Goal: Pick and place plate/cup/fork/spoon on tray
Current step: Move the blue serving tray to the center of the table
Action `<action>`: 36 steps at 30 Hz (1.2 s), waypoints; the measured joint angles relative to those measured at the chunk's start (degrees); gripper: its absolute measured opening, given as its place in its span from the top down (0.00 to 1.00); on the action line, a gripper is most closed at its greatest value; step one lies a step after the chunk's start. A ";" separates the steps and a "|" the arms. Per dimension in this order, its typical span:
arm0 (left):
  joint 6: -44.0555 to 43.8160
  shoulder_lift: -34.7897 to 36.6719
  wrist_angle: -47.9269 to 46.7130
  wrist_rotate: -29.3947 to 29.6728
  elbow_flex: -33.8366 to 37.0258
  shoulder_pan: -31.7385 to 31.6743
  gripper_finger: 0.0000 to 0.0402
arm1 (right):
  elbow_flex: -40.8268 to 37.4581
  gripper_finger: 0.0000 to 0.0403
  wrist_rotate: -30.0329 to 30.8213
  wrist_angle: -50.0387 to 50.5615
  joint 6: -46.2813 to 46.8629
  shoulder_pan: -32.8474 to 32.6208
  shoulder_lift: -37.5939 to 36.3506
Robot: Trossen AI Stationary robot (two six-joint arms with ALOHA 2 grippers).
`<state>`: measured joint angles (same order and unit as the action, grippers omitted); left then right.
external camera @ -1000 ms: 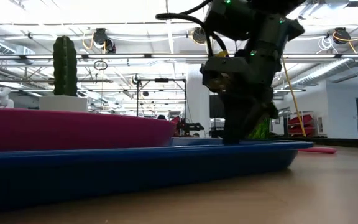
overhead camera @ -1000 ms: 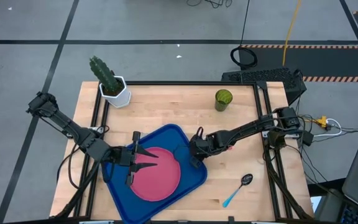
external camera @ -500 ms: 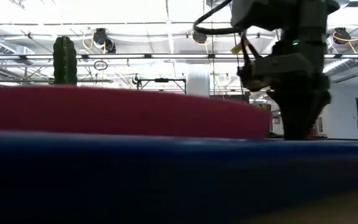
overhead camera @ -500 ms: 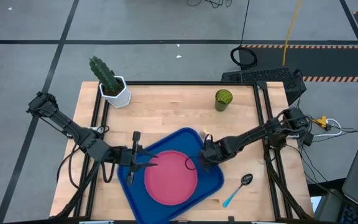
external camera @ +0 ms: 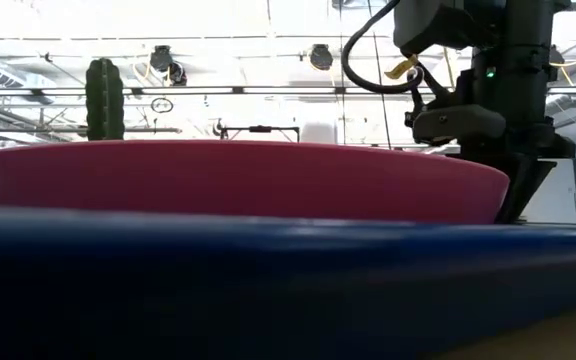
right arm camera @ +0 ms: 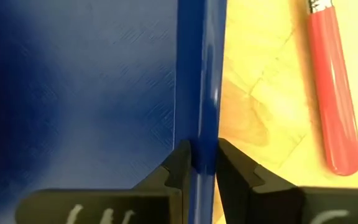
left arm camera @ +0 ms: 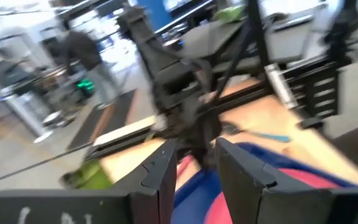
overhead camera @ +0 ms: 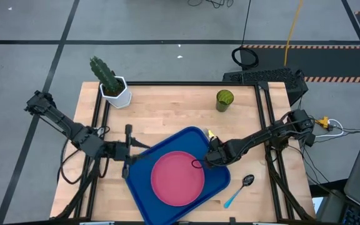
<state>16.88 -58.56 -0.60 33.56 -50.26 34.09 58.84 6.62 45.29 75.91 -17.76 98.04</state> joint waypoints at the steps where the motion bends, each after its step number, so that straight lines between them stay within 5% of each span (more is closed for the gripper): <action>1: 0.02 0.60 -1.14 1.56 0.00 -0.26 0.71 | -0.34 0.90 0.08 -0.30 0.92 0.00 0.00; 22: 3.51 4.86 -11.77 5.20 0.00 -9.21 0.71 | -0.93 0.90 4.91 0.91 20.43 2.03 0.17; 36: -5.90 13.00 -27.84 4.89 0.00 -9.20 0.71 | -0.93 0.90 4.57 -1.71 36.13 -1.85 0.17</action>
<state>10.98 -45.57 -28.44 38.46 -50.26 24.88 57.91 11.19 43.59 112.04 -19.61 98.21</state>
